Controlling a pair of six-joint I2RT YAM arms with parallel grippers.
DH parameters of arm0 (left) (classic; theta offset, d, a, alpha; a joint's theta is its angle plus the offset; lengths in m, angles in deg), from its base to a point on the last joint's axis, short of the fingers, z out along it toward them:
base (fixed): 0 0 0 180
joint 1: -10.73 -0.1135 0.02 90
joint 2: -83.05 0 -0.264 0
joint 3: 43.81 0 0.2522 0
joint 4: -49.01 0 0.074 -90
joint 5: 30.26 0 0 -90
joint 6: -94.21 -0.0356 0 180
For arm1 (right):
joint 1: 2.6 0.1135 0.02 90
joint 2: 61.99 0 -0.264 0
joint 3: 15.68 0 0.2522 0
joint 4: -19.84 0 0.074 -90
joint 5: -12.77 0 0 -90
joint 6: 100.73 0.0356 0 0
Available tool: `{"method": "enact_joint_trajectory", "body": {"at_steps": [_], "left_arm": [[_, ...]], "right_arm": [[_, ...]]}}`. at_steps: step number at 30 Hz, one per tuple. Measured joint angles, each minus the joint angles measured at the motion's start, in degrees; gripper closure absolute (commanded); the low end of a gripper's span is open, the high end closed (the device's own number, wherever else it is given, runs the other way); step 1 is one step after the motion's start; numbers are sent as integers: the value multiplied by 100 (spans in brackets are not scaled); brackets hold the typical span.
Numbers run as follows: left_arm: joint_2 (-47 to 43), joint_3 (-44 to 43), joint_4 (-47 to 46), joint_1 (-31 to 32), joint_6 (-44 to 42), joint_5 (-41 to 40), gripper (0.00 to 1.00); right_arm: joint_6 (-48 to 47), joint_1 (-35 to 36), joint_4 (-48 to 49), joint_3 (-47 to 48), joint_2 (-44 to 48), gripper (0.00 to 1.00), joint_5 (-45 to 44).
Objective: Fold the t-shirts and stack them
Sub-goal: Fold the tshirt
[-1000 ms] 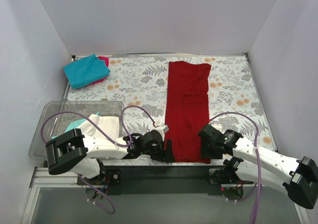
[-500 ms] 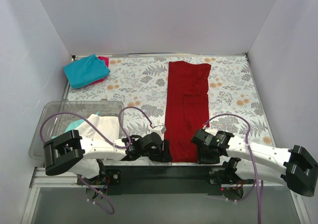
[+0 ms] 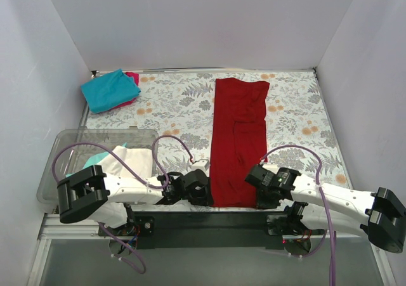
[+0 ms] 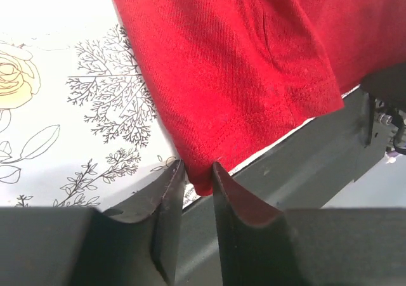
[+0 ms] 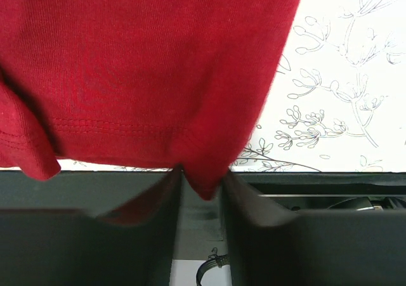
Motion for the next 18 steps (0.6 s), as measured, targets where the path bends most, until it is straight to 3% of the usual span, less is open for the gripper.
{"method": "enact_joint_trajectory", "body": {"at_steps": [2, 5, 7, 18], "left_arm": [[28, -37, 44, 15, 0, -42, 83], [107, -74, 50, 42, -17, -96, 100], [125, -79, 15, 57, -7, -105, 100], [181, -175, 35, 66, -2, -210, 100]], "right_arm": [[-11, 0, -2, 0, 0, 85, -4], [-15, 4, 0, 0, 0, 92, -46], [-20, 4, 0, 0, -2, 99, -87], [-446, 7, 127, 481, -326, 99, -732]]}}
